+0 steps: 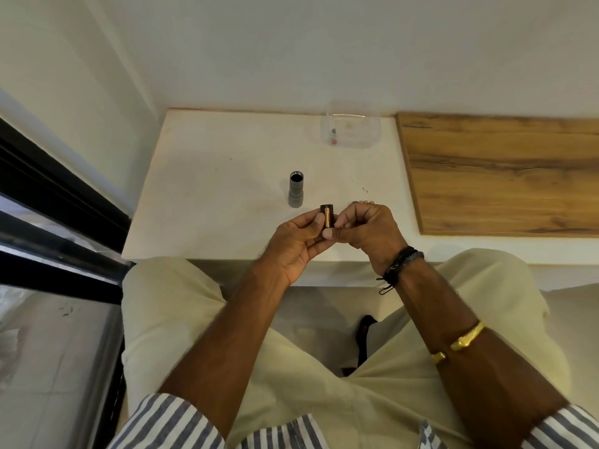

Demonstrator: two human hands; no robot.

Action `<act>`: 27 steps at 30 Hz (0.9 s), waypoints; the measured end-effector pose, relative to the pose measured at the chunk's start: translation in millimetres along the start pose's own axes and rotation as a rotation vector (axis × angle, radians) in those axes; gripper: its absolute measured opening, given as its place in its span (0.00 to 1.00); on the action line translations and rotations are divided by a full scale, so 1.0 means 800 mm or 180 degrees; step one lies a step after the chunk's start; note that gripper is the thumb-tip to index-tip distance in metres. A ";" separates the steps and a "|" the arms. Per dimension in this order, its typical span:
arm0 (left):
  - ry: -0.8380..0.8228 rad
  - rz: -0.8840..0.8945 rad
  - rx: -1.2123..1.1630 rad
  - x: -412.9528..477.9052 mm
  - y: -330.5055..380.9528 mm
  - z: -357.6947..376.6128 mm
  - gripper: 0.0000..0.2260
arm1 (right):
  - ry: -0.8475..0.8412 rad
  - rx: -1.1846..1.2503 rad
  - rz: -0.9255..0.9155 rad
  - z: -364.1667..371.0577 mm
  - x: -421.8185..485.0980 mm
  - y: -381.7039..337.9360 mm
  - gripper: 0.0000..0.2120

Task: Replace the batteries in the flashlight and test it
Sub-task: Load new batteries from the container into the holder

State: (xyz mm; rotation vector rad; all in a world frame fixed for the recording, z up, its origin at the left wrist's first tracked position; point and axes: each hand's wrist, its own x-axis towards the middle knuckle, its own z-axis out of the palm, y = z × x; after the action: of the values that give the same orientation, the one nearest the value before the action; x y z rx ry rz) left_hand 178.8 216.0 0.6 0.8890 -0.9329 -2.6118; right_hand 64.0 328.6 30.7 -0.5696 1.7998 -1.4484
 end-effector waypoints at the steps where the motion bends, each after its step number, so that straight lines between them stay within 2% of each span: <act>1: 0.0038 0.0024 -0.0058 0.002 0.001 0.000 0.08 | -0.0007 0.0019 0.0003 -0.001 0.003 -0.002 0.12; 4: 0.0202 0.0019 -0.0312 0.011 0.002 -0.002 0.09 | 0.0083 0.0191 0.0034 -0.010 0.020 -0.011 0.11; 7: 0.0298 -0.0025 -0.0451 0.019 0.003 -0.004 0.13 | 0.0391 0.0360 0.0121 -0.021 0.053 -0.023 0.11; 13: 0.0405 -0.0081 -0.0550 0.033 0.001 -0.009 0.13 | 0.1103 -0.0159 0.0157 -0.037 0.161 -0.052 0.05; 16: 0.0378 -0.0170 -0.0762 0.040 0.003 -0.010 0.13 | 0.1333 -0.0899 -0.0059 -0.035 0.221 -0.064 0.04; 19: 0.0269 -0.0261 -0.0940 0.042 0.006 -0.009 0.14 | 0.1463 -0.2181 -0.0176 -0.039 0.274 -0.068 0.08; 22: 0.0134 -0.0307 -0.1086 0.046 0.010 -0.004 0.13 | 0.1222 -0.3163 0.0124 -0.043 0.328 -0.065 0.14; 25: -0.0041 -0.0317 -0.1118 0.049 0.013 0.001 0.13 | 0.0863 -0.3800 0.0502 -0.044 0.367 -0.058 0.29; 27: -0.0150 -0.0364 -0.1132 0.051 0.015 0.003 0.13 | 0.0682 -0.4033 0.0583 -0.043 0.383 -0.053 0.32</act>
State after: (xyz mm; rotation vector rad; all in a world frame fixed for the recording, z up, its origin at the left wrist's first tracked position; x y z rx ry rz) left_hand 145.6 192.1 -9.5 0.8090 -0.4137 -2.7808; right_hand -158.7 115.2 -8.8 -0.8083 2.7360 -0.0761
